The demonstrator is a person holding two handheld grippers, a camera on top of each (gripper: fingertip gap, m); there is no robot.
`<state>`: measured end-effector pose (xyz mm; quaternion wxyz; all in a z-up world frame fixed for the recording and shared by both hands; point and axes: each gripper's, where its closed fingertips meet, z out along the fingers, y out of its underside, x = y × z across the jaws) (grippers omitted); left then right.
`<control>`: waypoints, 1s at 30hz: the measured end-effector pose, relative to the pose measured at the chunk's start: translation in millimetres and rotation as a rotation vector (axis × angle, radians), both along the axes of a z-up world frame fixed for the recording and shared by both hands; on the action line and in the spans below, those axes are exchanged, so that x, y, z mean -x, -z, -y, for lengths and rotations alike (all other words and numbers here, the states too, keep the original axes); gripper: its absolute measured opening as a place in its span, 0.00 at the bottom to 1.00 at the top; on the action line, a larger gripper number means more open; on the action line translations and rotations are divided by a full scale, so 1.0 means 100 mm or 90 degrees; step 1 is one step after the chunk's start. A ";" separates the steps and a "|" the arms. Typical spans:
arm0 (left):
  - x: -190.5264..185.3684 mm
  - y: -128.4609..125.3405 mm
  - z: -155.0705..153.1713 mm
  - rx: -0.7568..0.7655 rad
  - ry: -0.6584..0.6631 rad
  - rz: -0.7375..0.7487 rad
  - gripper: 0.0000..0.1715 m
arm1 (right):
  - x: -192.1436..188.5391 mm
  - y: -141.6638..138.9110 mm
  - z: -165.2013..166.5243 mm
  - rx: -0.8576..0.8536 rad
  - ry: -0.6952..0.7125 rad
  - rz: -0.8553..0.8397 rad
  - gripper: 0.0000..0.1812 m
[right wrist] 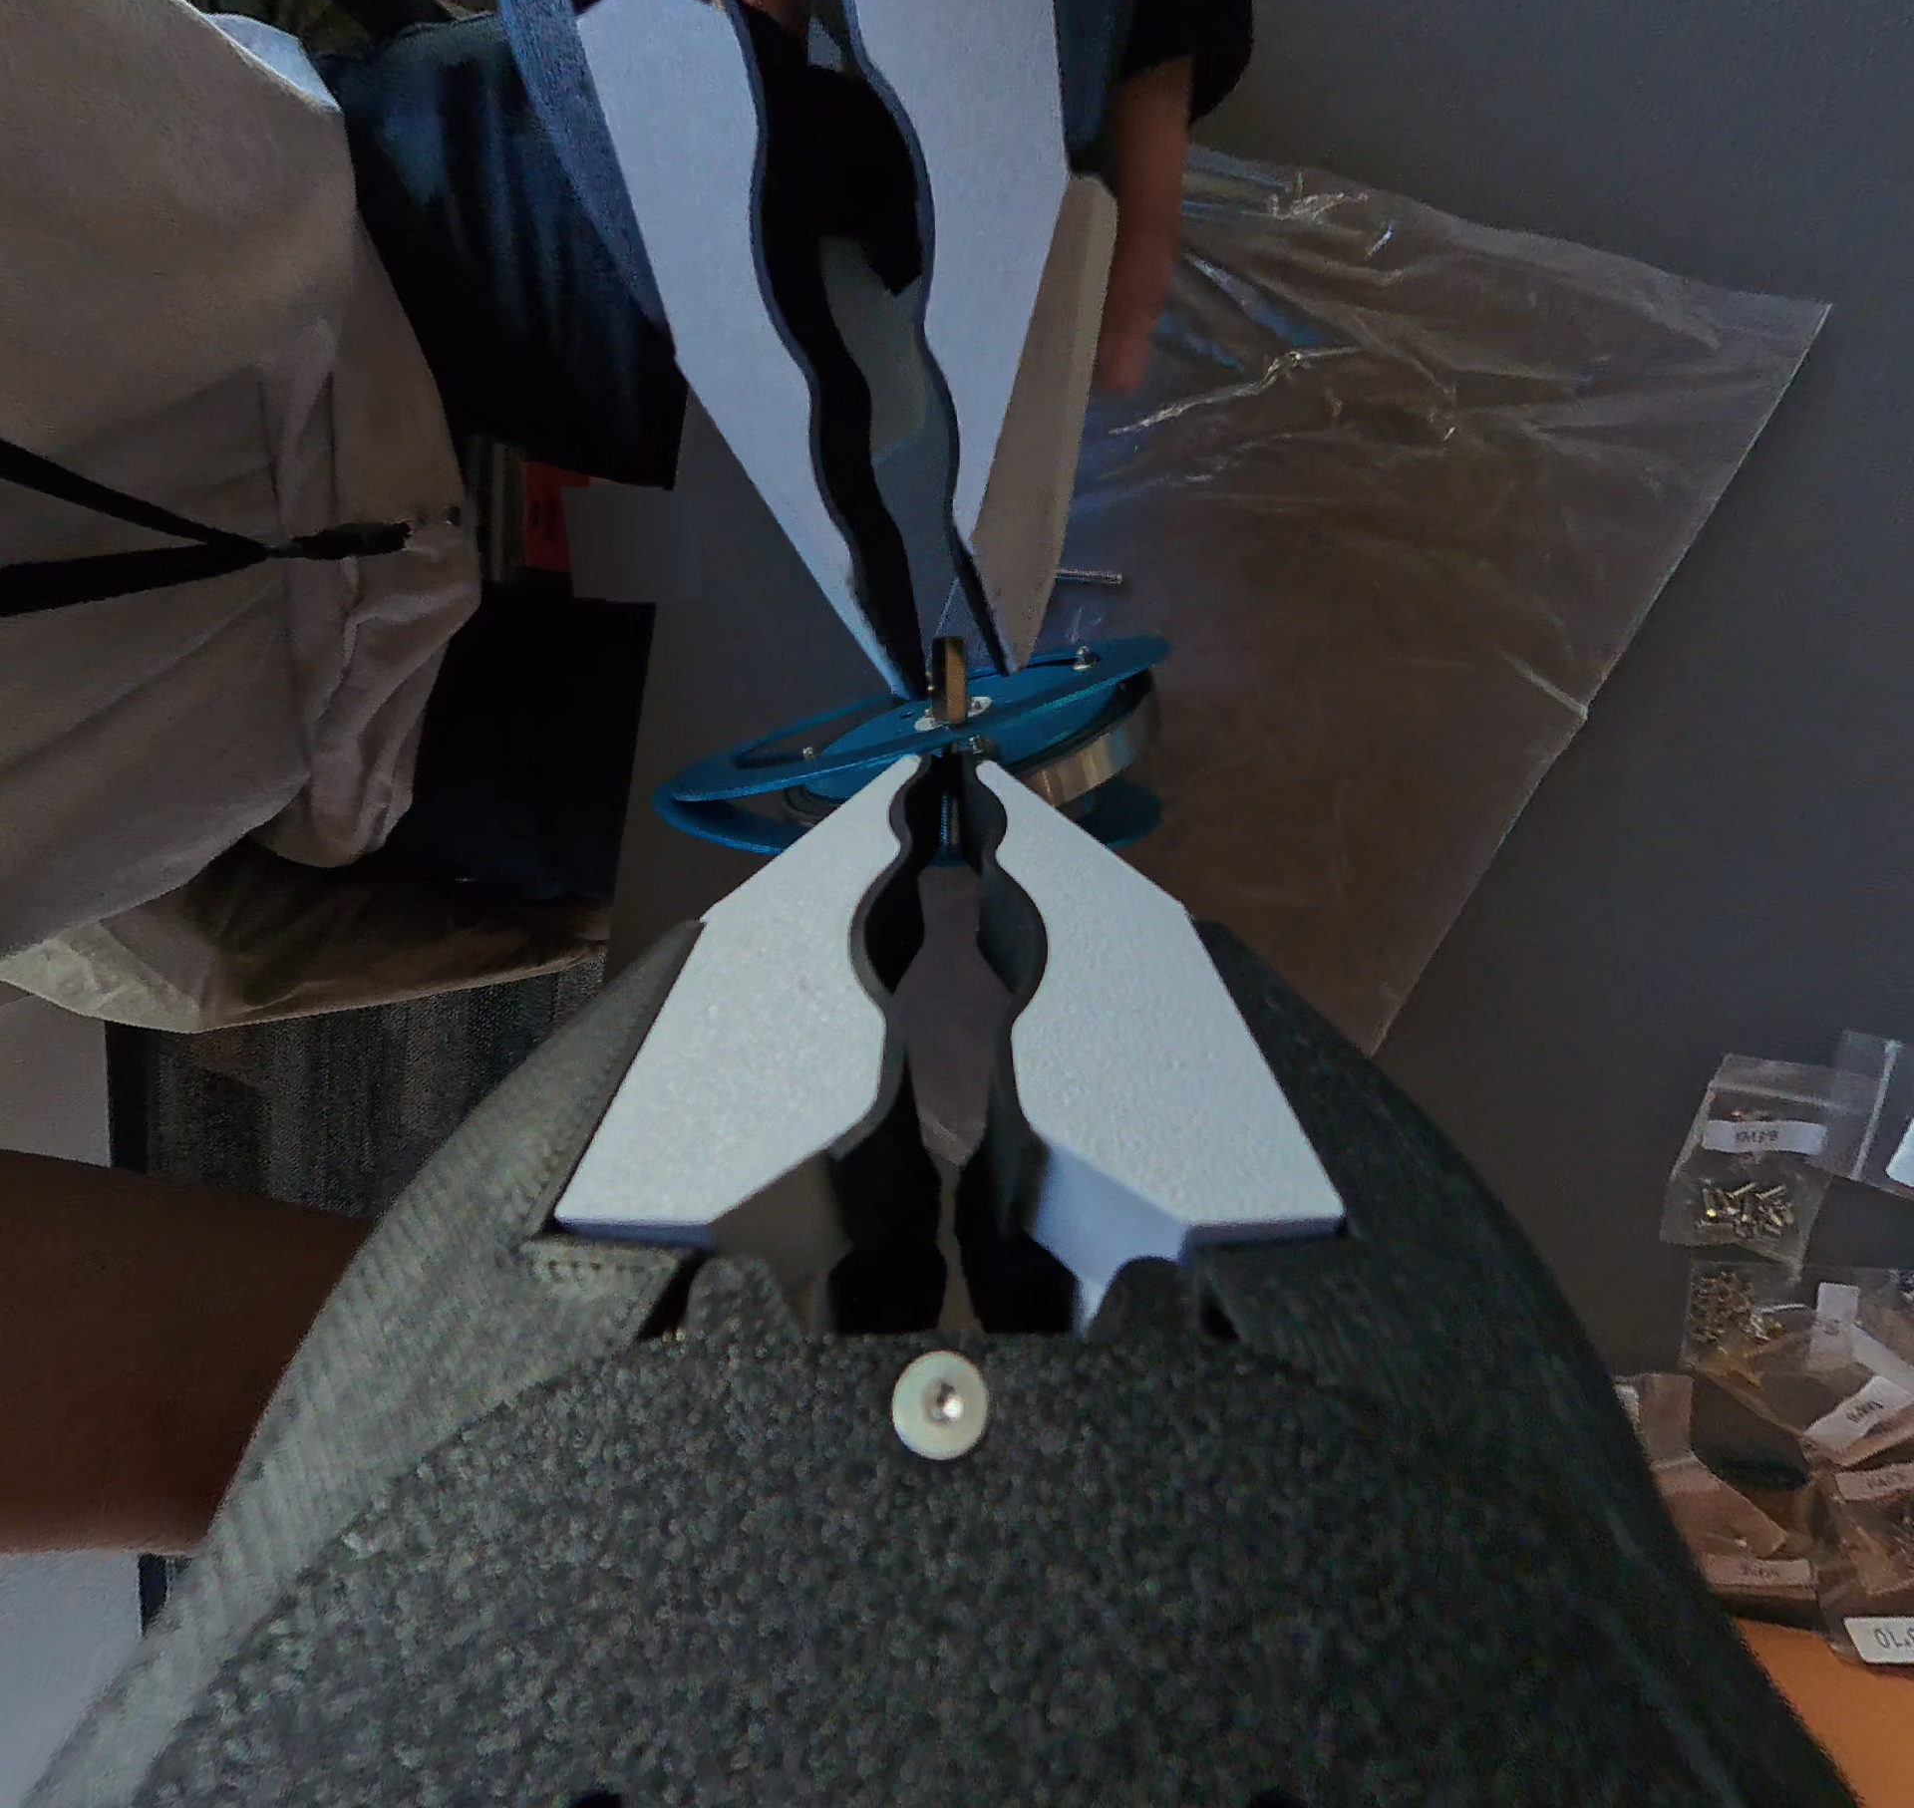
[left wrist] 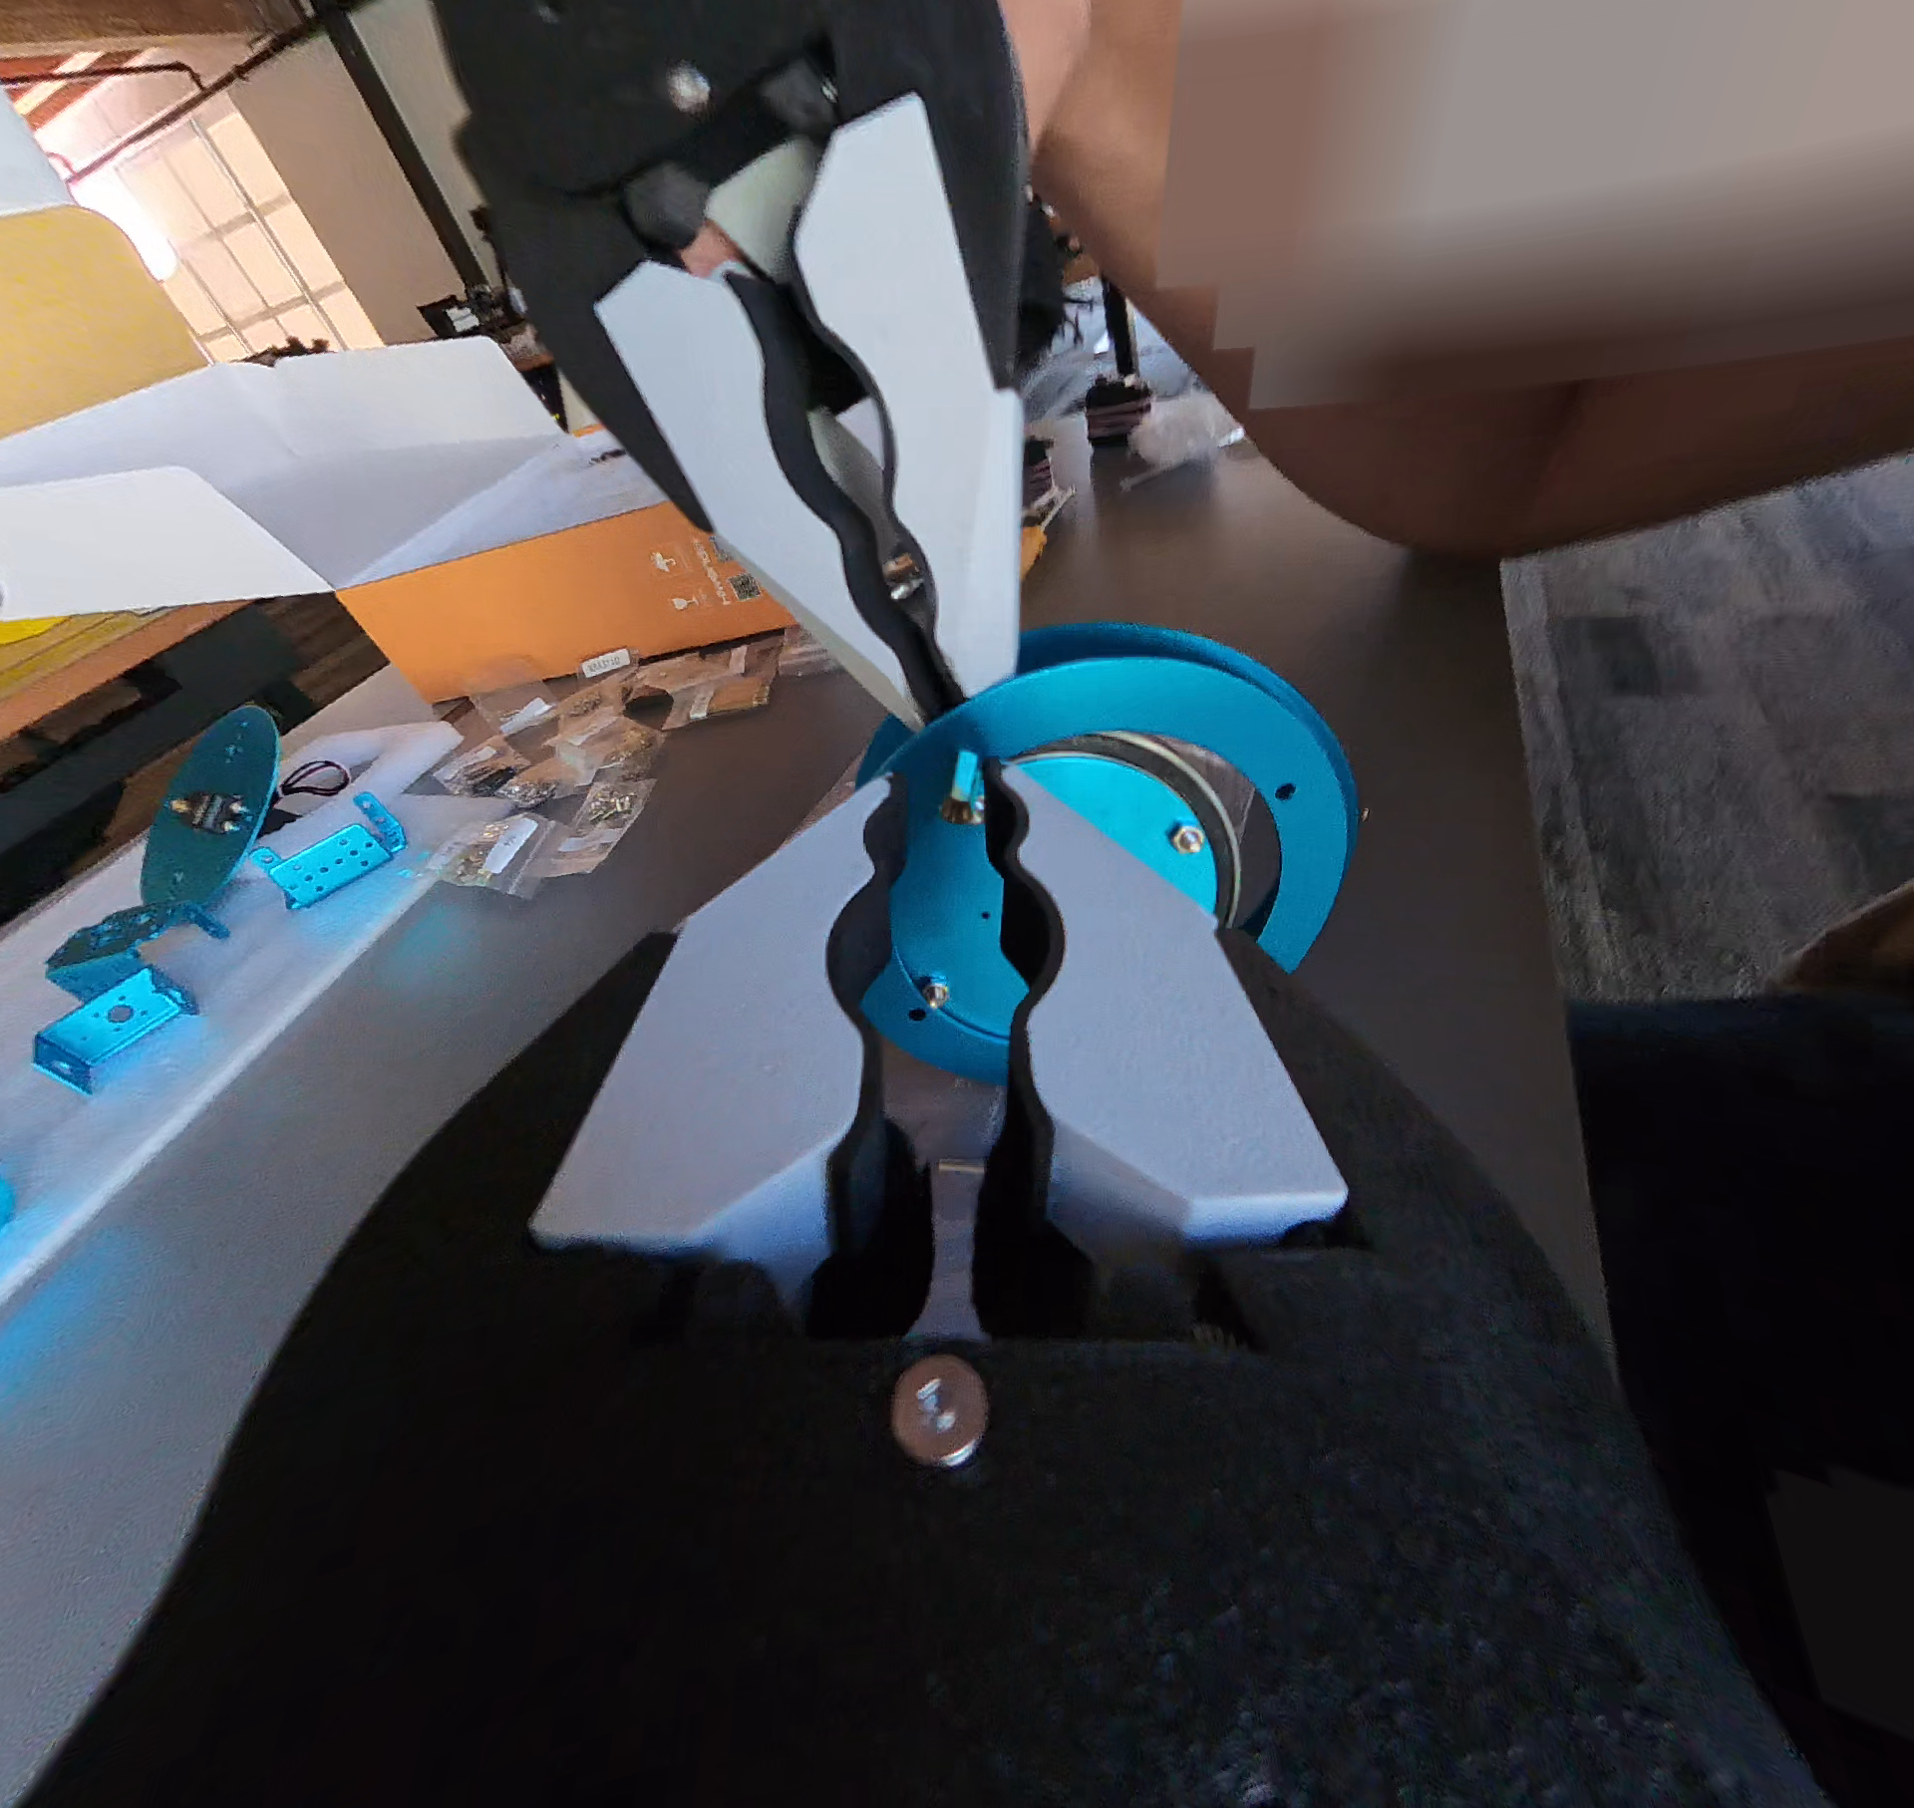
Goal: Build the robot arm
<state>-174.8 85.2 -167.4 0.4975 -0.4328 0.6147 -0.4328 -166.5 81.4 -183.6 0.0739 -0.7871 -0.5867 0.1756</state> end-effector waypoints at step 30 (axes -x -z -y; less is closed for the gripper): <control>-0.03 0.01 0.21 -0.233 0.061 0.035 0.03 | -0.23 -0.05 0.11 -0.226 -0.017 -0.391 0.07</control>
